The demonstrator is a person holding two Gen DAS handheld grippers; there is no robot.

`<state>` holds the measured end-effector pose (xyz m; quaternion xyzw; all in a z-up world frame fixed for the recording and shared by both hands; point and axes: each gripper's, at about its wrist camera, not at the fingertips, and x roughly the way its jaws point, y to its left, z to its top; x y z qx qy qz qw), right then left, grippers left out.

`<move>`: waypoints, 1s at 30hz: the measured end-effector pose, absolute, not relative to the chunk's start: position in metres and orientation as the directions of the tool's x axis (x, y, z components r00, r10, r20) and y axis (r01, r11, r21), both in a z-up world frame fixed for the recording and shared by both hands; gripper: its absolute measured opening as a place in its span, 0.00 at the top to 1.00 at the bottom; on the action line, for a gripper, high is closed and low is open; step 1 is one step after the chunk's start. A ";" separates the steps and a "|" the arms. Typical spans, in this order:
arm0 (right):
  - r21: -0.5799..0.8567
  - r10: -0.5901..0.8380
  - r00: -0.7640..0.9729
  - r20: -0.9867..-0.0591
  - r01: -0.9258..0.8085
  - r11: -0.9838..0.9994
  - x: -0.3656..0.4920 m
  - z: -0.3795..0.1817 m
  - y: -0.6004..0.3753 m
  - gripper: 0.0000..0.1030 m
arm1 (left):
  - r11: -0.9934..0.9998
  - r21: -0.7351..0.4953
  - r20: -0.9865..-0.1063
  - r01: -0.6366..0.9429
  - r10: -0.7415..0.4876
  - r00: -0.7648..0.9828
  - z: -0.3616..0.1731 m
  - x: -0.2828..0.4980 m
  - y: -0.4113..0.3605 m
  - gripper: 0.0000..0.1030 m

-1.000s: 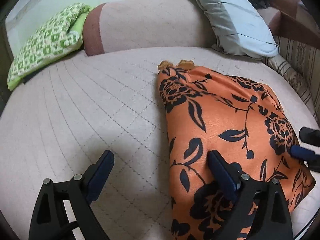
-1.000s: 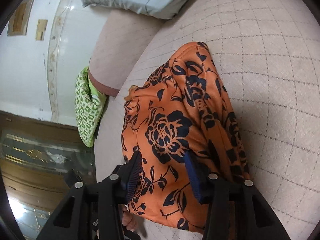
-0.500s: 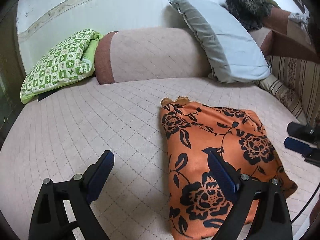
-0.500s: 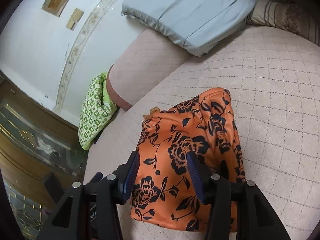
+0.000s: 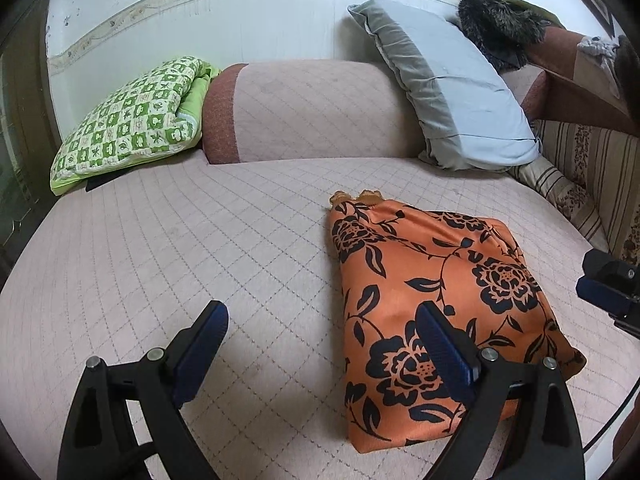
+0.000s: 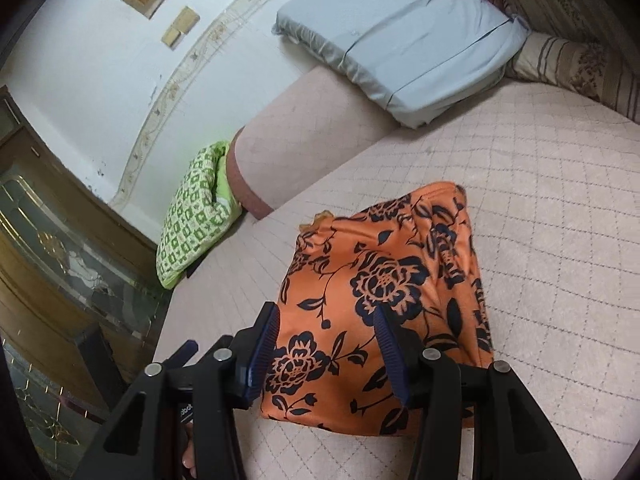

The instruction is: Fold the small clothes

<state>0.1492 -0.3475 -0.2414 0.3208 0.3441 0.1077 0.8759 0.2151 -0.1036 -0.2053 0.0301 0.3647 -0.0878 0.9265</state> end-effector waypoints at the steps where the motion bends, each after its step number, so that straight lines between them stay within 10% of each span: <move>1: 0.633 0.398 0.744 -0.537 0.044 0.773 0.148 -0.241 -0.350 0.46 | 0.982 -0.011 -0.684 0.186 -0.143 0.716 -0.206 0.215 -0.104 0.07; 30: 0.587 0.443 0.472 -0.762 0.218 0.779 0.229 -0.335 -0.424 0.35 | 0.904 -0.352 -0.839 0.241 -0.419 0.347 -0.280 0.310 -0.121 0.07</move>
